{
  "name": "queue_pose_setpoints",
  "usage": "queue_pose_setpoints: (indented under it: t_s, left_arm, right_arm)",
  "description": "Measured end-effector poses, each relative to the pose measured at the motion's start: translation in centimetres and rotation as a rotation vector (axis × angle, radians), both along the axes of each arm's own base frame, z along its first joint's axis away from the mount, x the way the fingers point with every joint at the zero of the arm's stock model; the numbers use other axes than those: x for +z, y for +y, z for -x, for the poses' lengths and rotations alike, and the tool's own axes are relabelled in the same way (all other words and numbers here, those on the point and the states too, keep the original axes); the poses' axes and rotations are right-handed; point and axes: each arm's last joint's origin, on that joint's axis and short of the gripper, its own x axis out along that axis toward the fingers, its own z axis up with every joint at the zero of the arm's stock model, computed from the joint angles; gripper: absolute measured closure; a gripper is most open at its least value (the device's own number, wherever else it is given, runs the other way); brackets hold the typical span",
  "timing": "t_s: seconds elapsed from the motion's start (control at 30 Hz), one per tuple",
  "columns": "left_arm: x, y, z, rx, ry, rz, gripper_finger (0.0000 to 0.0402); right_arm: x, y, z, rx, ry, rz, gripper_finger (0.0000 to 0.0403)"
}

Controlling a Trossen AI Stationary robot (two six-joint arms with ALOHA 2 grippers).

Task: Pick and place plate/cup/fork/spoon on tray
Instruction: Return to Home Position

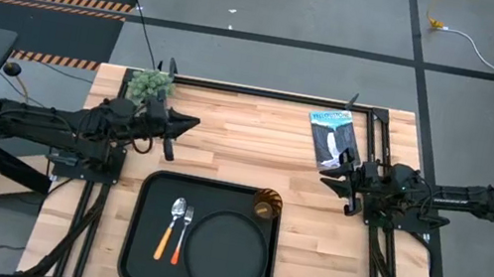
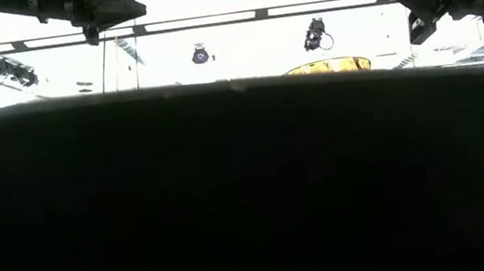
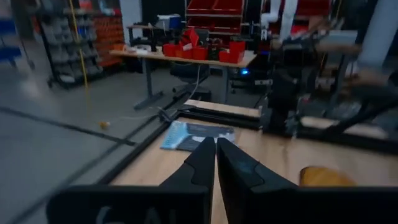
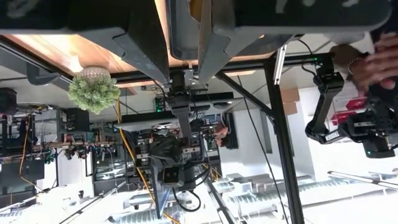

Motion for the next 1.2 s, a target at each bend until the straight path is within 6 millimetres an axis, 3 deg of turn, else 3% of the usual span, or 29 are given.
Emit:
queue_pose_setpoints:
  t_s: [0.2, 0.53, 0.83, 1.2]
  left_arm:
    - [0.0, 0.0, 0.0, 0.003, -0.055, 0.140, 0.0375]
    - [-0.3, 0.1, 0.0, 0.012, -0.043, 0.202, 0.0374]
    - [-3.3, -0.7, 0.6, 0.008, 0.262, 0.241, 0.0374]
    - [-9.4, -3.2, 4.7, -0.228, 0.154, 0.192, 0.0374]
  right_arm:
    - [0.0, 0.0, 0.0, 0.000, 0.000, 0.000, 0.0309]
    - [0.0, 0.0, 0.0, 0.000, 0.000, 0.000, 0.0309]
    - [0.0, 0.0, 0.0, 0.000, 0.000, 0.000, 0.0309]
    - [0.1, 0.0, 0.0, 0.000, -0.004, 0.000, 0.0309]
